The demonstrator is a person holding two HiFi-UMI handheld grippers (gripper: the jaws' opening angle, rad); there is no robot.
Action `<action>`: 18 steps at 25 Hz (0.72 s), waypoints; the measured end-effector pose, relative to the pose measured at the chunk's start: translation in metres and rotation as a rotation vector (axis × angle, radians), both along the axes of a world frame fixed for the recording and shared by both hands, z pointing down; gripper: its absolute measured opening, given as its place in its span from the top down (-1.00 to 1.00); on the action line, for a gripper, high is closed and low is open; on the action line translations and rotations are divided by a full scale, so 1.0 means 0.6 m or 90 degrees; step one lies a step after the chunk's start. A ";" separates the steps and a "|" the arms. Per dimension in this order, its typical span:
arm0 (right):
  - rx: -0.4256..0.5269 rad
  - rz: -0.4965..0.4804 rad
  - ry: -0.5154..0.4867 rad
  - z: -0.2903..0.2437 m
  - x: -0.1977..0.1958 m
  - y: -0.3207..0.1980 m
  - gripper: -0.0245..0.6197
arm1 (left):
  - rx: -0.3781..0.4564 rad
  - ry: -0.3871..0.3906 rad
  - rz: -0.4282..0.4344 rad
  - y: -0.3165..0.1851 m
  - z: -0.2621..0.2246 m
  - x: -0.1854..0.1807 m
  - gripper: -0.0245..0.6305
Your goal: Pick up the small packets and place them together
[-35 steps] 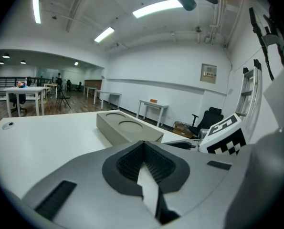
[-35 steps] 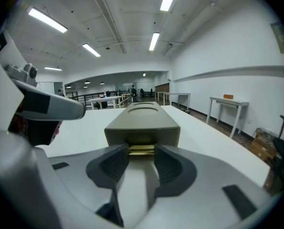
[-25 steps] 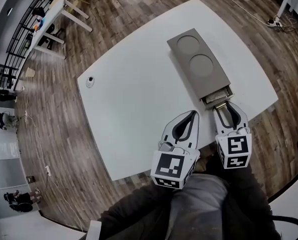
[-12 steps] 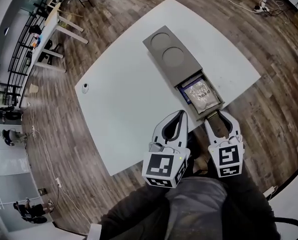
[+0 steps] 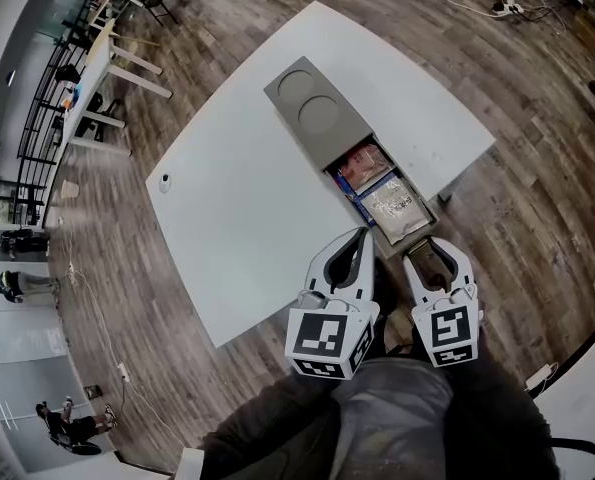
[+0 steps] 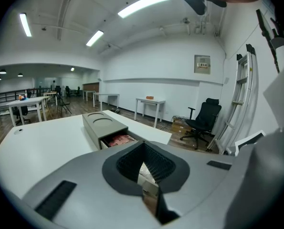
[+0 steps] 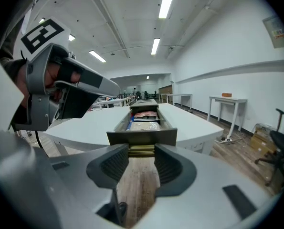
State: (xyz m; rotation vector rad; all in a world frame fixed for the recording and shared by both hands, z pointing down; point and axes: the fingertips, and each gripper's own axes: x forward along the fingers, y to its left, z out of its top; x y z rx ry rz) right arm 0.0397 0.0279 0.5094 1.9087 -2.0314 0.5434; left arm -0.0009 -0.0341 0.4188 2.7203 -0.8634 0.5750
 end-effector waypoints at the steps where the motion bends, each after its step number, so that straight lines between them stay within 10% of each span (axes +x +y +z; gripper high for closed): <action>1: 0.000 -0.001 -0.001 0.000 -0.001 0.004 0.39 | 0.001 0.000 0.000 0.003 -0.002 0.001 0.92; 18: 0.010 -0.029 -0.011 0.006 0.006 0.035 0.39 | 0.004 -0.006 0.003 0.038 -0.006 0.030 0.92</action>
